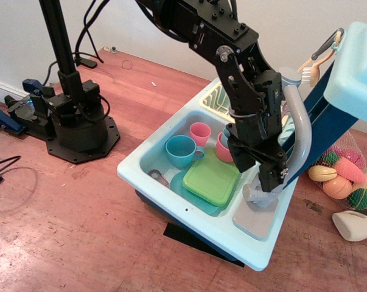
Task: Turn lever vertical to front
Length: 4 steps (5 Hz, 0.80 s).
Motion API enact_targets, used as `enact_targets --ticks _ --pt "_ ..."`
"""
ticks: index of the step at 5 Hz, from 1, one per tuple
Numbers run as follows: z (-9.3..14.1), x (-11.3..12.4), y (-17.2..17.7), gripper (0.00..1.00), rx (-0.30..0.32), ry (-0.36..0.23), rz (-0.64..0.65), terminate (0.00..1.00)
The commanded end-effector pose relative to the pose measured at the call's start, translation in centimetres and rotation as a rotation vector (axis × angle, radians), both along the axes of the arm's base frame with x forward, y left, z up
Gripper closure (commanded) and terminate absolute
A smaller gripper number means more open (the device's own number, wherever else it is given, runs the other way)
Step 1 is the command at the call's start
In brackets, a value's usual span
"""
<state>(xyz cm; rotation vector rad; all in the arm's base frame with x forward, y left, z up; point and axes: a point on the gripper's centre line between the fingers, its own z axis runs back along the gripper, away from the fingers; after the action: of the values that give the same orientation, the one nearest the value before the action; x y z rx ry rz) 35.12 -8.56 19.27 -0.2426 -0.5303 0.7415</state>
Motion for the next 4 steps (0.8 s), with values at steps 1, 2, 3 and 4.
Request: enact_targets --ticks 1,2,3,4 --pt "0.0 0.0 0.0 0.00 0.000 0.000 0.000 0.00" --pt "-1.0 -0.4 -0.2 0.00 0.003 0.007 -0.006 0.00" --pt "-2.4 -0.2 -0.4 0.00 0.003 -0.003 -0.012 0.00" --pt "-3.3 -0.4 -0.3 0.00 -0.015 -0.021 0.002 0.00"
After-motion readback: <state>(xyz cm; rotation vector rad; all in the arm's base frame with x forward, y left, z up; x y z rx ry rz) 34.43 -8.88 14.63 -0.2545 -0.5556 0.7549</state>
